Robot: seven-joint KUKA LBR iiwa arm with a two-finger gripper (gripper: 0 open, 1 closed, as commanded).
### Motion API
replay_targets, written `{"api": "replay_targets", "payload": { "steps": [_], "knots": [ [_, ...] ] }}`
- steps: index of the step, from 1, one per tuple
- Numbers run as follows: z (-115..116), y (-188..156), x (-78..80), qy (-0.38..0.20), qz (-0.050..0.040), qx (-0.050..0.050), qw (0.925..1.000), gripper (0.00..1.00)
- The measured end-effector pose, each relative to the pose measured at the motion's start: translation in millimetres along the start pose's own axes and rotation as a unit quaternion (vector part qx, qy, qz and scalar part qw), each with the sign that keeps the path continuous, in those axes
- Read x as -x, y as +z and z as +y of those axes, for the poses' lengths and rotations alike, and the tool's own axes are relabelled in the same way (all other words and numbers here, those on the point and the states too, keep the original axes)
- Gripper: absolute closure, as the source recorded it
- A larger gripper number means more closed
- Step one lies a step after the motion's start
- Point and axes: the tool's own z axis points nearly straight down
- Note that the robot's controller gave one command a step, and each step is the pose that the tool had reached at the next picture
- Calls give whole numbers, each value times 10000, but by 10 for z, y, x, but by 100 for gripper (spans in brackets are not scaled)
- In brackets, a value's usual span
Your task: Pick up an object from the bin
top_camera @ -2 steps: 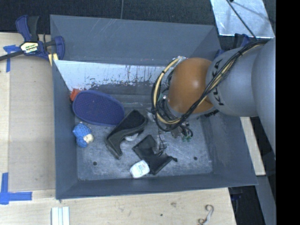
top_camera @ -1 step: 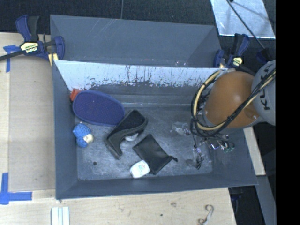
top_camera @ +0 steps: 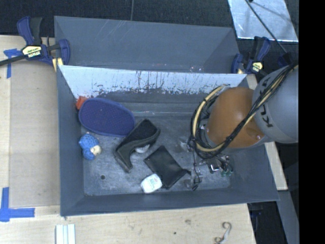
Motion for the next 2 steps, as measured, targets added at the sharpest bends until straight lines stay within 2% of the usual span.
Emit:
{"api": "replay_targets", "payload": {
  "steps": [1, 2],
  "knots": [
    [-15, -11, 8, -1, -14, -10, 10000, 100],
    [19, -1535, -123, 300, -60, -18, 9995, 100]
  ]
}}
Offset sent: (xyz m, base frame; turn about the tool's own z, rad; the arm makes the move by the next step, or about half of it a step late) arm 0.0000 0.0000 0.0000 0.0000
